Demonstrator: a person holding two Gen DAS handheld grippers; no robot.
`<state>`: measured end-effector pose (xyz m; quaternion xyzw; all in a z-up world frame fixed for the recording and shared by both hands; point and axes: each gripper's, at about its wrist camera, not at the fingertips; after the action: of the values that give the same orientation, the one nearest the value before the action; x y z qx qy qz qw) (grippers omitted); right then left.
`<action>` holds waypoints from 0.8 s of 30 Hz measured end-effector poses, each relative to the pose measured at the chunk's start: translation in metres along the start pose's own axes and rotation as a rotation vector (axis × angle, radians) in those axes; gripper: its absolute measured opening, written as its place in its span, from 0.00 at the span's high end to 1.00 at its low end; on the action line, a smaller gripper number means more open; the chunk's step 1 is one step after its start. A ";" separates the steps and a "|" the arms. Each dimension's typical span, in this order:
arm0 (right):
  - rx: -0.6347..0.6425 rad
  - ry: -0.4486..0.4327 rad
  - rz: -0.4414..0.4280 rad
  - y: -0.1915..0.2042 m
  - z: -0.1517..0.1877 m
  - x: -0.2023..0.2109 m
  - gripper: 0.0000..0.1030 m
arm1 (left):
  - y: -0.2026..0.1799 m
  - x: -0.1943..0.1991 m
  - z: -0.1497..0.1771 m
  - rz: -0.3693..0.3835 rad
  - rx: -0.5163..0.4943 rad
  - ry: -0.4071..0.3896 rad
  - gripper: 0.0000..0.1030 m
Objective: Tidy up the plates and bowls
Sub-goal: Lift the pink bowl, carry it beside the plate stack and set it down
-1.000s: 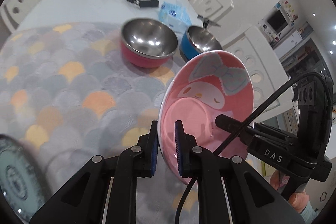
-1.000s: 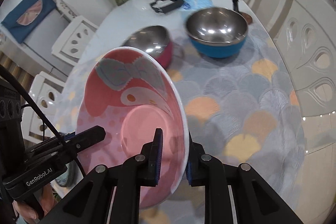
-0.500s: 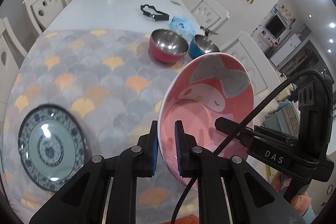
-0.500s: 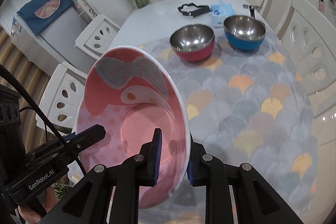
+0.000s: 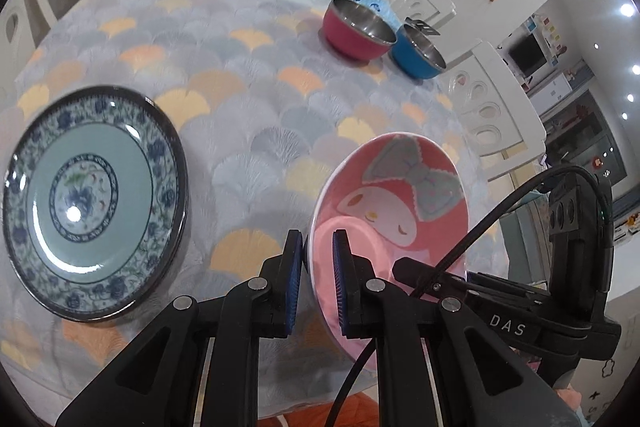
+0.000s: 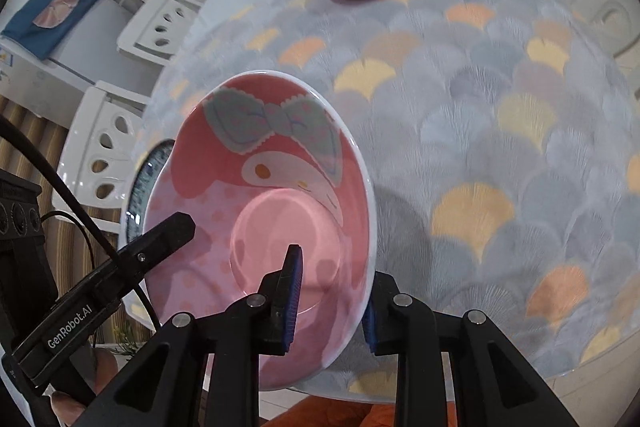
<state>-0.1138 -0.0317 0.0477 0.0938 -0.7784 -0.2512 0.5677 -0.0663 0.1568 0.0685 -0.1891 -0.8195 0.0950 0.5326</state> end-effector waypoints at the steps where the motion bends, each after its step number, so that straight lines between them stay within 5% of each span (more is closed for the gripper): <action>1: -0.003 0.001 0.004 -0.001 0.001 -0.002 0.75 | 0.000 -0.002 0.001 0.002 -0.004 0.002 0.89; 12: -0.033 -0.017 0.058 -0.013 -0.018 -0.012 0.75 | -0.011 -0.024 -0.011 -0.043 -0.082 0.017 0.89; 20: -0.063 -0.064 0.024 -0.023 -0.028 0.024 0.70 | -0.003 0.011 -0.029 -0.071 -0.103 -0.051 0.86; 24: -0.036 -0.077 0.018 -0.019 -0.026 0.055 0.47 | -0.004 0.044 -0.033 -0.040 -0.132 -0.113 0.86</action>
<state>-0.1108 -0.0791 0.0899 0.0672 -0.7958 -0.2634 0.5411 -0.0536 0.1694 0.1206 -0.2017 -0.8563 0.0408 0.4737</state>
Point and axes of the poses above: each gripper's, at about its wrist camera, not at the fingertips, and x roughly against the way its jaws point, y to its left, z to its underside, and after that the axes turned 5 degrees about -z, right-handed
